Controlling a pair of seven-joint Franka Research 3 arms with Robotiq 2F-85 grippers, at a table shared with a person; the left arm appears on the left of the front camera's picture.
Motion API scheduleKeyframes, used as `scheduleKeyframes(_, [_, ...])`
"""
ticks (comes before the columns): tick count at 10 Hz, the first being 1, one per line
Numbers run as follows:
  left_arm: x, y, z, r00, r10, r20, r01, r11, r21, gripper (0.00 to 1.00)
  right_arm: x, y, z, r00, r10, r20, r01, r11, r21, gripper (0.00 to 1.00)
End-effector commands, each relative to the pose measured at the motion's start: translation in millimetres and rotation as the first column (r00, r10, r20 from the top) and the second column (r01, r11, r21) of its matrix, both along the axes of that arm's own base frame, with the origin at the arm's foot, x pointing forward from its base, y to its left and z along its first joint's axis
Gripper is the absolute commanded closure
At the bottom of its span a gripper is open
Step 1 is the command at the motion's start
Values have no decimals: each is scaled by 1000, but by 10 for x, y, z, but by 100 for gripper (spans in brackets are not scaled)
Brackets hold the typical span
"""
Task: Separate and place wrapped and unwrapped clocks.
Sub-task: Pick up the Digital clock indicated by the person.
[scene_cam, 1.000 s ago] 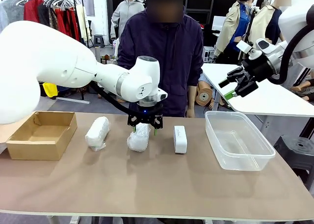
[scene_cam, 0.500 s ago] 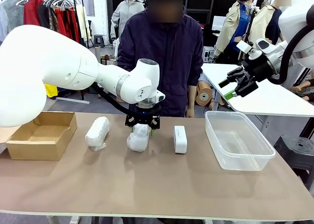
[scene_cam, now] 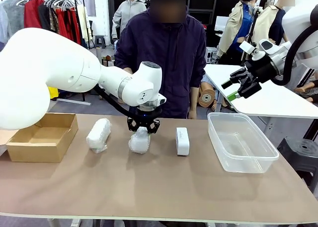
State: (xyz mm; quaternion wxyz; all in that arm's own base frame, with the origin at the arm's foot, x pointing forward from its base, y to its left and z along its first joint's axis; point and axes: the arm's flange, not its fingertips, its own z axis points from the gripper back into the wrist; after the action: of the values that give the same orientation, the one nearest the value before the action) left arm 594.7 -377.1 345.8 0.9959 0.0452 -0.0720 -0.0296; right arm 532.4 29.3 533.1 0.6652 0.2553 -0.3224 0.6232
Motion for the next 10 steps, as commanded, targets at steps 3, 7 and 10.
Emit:
scheduleKeyframes(3, [-173,208,476,1000,24,6,-24,999,36,100,-11,5,14,1000,2,2,-2,1000,6,0])
scheduleKeyframes(7, [-272,472,1443,998,-69,3,69,997,-25,100,-11,5,14,1000,2,2,-2,1000,6,0])
scheduleKeyframes(10, [-389,540,2313,989,-127,77,129,991,-22,100,-11,5,14,1000,2,2,-2,1000,6,0])
